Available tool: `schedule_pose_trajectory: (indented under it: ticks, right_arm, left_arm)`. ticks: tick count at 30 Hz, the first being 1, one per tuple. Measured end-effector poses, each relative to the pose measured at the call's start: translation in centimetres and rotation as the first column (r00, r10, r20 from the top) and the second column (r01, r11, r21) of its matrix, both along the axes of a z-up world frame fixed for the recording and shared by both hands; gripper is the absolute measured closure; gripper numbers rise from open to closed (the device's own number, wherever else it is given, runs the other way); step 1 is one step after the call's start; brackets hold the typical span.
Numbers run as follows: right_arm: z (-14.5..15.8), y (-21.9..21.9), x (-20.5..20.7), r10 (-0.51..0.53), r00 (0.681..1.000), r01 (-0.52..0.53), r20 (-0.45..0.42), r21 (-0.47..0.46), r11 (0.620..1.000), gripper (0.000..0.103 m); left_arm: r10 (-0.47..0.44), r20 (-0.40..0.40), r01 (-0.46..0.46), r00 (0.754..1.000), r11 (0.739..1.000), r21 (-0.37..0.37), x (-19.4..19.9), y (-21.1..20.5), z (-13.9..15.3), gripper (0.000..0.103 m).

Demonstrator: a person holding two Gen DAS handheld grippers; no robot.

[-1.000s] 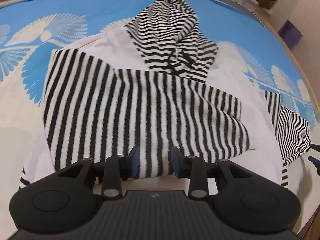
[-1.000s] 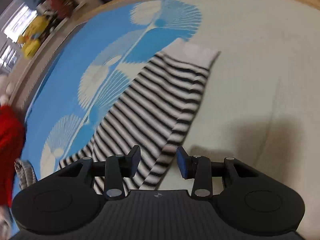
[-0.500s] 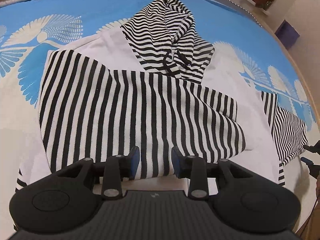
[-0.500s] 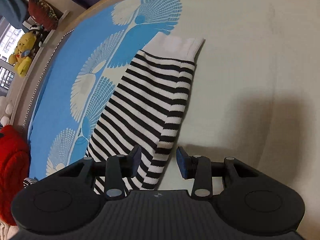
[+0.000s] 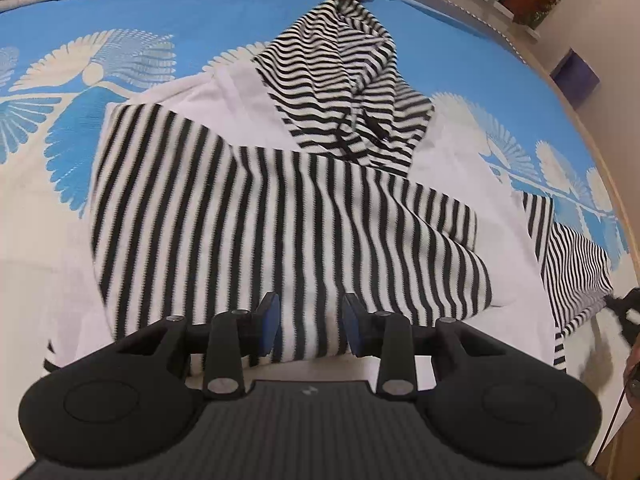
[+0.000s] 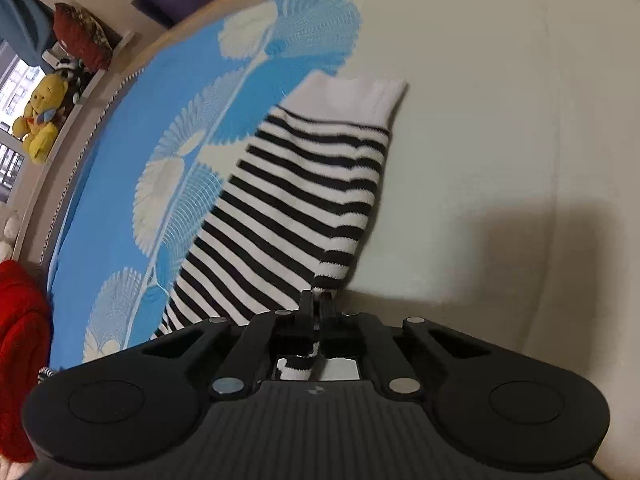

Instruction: Fold small clothes

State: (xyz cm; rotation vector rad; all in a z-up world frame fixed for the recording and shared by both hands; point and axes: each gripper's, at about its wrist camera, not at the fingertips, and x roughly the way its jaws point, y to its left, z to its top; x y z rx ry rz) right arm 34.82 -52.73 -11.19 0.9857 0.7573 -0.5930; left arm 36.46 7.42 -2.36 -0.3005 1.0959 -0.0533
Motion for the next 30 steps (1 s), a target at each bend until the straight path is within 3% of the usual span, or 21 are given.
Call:
schedule_pose_trajectory:
  ticks: [2,4,6,7,8,9,11,12,13,14,15,17,18,19,22,26,28,29,30]
  right_arm:
    - [2.4,2.0,0.8,0.04,0.999,-0.036,0.03,-0.138,0.99,0.102]
    - [5.3,5.1,1.7,0.133,0.988,-0.106,0.073,-0.294,0.95,0.102]
    - [8.7,10.4,2.7,0.319,0.939,-0.224,0.128,-0.477,0.85,0.102]
    - [10.0,13.3,2.8,0.421,0.895,-0.279,0.147,-0.552,0.786,0.102]
    - [11.3,16.8,2.7,0.556,0.814,-0.358,0.17,-0.606,0.71,0.102]
    - [12.1,19.9,2.4,0.68,0.71,-0.437,0.186,-0.64,0.632,0.102]
    - [13.0,27.1,0.5,0.899,0.395,-0.582,0.188,-0.707,0.403,0.102]
    - [12.9,29.3,-0.2,0.945,0.27,-0.644,0.183,-0.696,0.318,0.102]
    - [12.3,31.7,-0.7,0.977,0.128,-0.727,0.17,-0.654,0.209,0.101]
    - [11.3,34.2,-1.4,0.991,0.018,-0.79,0.132,-0.606,0.095,0.101]
    - [10.6,35.5,-1.9,0.995,-0.006,-0.804,0.098,-0.592,0.054,0.098]
    - [9.1,37.1,-2.1,1.0,0.0,-0.84,0.031,-0.542,0.017,0.091]
    - [8.7,37.1,-1.8,0.999,0.023,-0.86,0.034,-0.509,0.037,0.086]
    - [8.4,36.5,-1.1,0.996,0.07,-0.881,0.059,-0.465,0.089,0.078]
    - [8.0,34.4,0.6,0.97,0.224,-0.897,0.093,-0.369,0.242,0.069]
    - [6.6,30.1,2.8,0.862,0.507,-0.831,-0.003,-0.266,0.488,0.062]
    - [5.3,28.1,3.4,0.814,0.581,-0.802,0.007,-0.164,0.574,0.062]
    - [4.6,27.4,3.6,0.797,0.603,-0.793,0.007,-0.102,0.601,0.062]
    - [4.0,27.2,3.7,0.795,0.606,-0.794,0.004,-0.062,0.605,0.062]
  left_arm:
    - [0.02,0.004,-0.02,1.0,1.0,-0.001,-0.1,0.8,0.2,0.065]
    - [0.045,0.008,-0.045,0.999,0.999,-0.002,-0.2,1.8,0.4,0.065]
    - [0.076,0.009,-0.076,0.997,0.997,-0.002,-0.2,3.0,0.5,0.065]
    - [0.095,0.006,-0.095,0.995,0.995,-0.002,-0.2,3.6,0.5,0.065]
    - [0.113,0.002,-0.113,0.994,0.994,-0.004,-0.1,4.2,0.4,0.065]
    - [0.133,-0.002,-0.133,0.991,0.991,-0.009,-0.1,4.9,0.3,0.065]
    - [0.164,-0.01,-0.164,0.986,0.986,-0.025,-0.1,6.0,0.3,0.065]
    - [0.176,-0.013,-0.176,0.984,0.984,-0.033,-0.2,6.5,0.3,0.065]
    - [0.184,-0.015,-0.184,0.983,0.982,-0.04,-0.2,6.9,0.3,0.065]
    - [0.19,-0.017,-0.191,0.982,0.981,-0.046,-0.2,7.2,0.3,0.065]
    - [0.195,-0.018,-0.196,0.981,0.979,-0.051,-0.2,7.5,0.4,0.065]
    - [0.199,-0.02,-0.2,0.98,0.978,-0.056,-0.2,7.8,0.4,0.065]
    - [0.2,-0.021,-0.201,0.98,0.978,-0.06,-0.2,7.8,0.3,0.065]
    - [0.198,-0.023,-0.199,0.98,0.978,-0.064,-0.2,7.8,0.3,0.065]
    - [0.179,-0.027,-0.181,0.983,0.981,-0.074,-0.2,7.3,0.2,0.065]
    - [0.081,-0.024,-0.082,0.996,0.993,-0.089,0.0,5.0,0.0,0.065]
    - [0.016,-0.014,-0.017,1.0,0.995,-0.095,0.0,3.5,0.0,0.065]
    - [-0.012,-0.008,0.012,1.0,0.995,-0.096,0.0,2.7,0.1,0.065]
    - [-0.03,-0.002,0.03,1.0,0.995,-0.095,0.0,2.1,0.1,0.065]
